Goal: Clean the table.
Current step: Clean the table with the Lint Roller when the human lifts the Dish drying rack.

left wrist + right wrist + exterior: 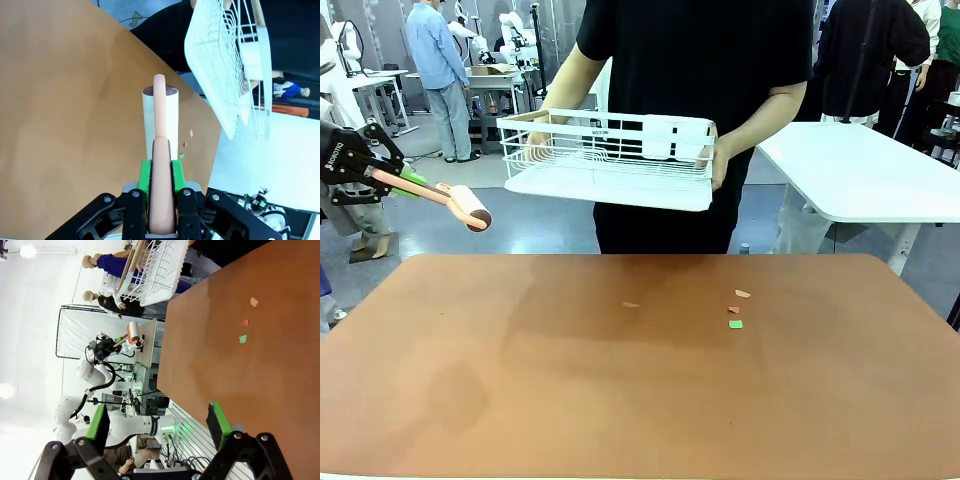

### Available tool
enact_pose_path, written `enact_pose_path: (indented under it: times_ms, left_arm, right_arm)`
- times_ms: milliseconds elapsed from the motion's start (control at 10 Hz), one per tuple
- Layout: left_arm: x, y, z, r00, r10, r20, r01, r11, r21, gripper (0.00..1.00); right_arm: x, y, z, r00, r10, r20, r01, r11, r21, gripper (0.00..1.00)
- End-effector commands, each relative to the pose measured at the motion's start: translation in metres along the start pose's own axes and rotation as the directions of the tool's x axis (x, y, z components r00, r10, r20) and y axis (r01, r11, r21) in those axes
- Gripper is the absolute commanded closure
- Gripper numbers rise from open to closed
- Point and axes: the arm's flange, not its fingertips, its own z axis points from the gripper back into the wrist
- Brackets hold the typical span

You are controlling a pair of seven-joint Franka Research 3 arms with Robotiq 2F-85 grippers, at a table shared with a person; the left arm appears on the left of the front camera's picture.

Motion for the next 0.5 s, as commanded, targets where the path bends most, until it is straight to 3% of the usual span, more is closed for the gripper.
enact_pose_path:
  times_ms: [0, 200, 400]
  left_arm:
    - [0.011, -0.014, 0.011, 0.995, -0.097, -0.029, 0.098, 0.995, 0.016, 0.79]
    - [0.019, -0.032, 0.016, 0.972, -0.207, -0.115, 0.216, 0.973, 0.078, 0.79]
    - [0.02, -0.052, 0.013, 0.931, -0.316, -0.181, 0.331, 0.942, 0.056, 0.79]
  right_arm:
    - [0.001, 0.003, 0.001, 1.0, -0.006, 0.005, 0.006, 1.0, -0.003, 0.0]
    - [0.001, 0.003, 0.001, 1.0, -0.006, 0.005, 0.006, 1.0, -0.003, 0.0]
    - [0.001, 0.003, 0.001, 1.0, -0.006, 0.005, 0.006, 1.0, -0.003, 0.0]
